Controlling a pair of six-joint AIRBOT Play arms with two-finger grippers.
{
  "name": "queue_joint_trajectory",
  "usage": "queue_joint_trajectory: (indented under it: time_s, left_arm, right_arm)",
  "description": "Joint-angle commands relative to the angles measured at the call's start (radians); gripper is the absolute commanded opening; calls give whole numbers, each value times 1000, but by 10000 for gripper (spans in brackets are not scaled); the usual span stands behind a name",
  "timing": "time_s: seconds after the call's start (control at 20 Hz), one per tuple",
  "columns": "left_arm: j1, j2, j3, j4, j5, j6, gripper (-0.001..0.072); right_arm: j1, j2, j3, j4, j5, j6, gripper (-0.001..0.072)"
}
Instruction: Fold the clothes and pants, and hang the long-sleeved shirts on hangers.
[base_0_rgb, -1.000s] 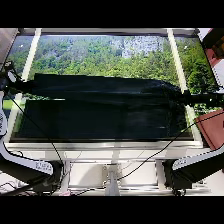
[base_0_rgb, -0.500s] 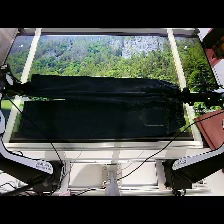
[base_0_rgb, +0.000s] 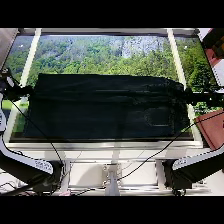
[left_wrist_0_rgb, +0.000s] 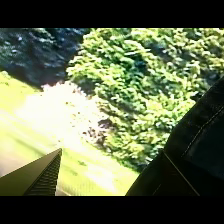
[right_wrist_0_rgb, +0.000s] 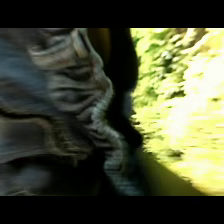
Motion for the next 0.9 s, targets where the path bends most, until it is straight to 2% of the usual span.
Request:
queue_joint_trajectory:
  time_s: [0.0, 0.25, 0.35, 0.55, 0.6, 0.7, 0.75, 0.85]
  left_arm:
    - [-1, 28, 0, -12, -7, -2, 709]
    - [6, 153, 0, 22, -6, -1, 709]
    - [7, 204, 0, 21, -18, -1, 708]
    - [6, 289, 0, 6, -108, -2, 689]
    - [5, 309, 0, 2, -158, -1, 570]
    - [3, 340, 0, 2, -280, 11, 119]
    - [0, 357, 0, 2, -340, 14, 30]
    - [-9, 404, 0, -16, -414, 69, 29]
  right_arm:
    - [1, -1, -1, -12, 19, 0, 627]
    - [-14, 43, 47, -97, 58, 12, 612]
    - [-35, 79, 97, -158, 60, 92, 613]
    - [-96, 184, 179, -234, 124, 162, 588]
    - [-110, 220, 185, -265, 148, 162, 466]
    - [-133, 287, 186, -337, 209, 162, 184]
    - [-144, 319, 186, -348, 244, 171, 44]
    - [-152, 386, 183, -346, 280, 222, 46]
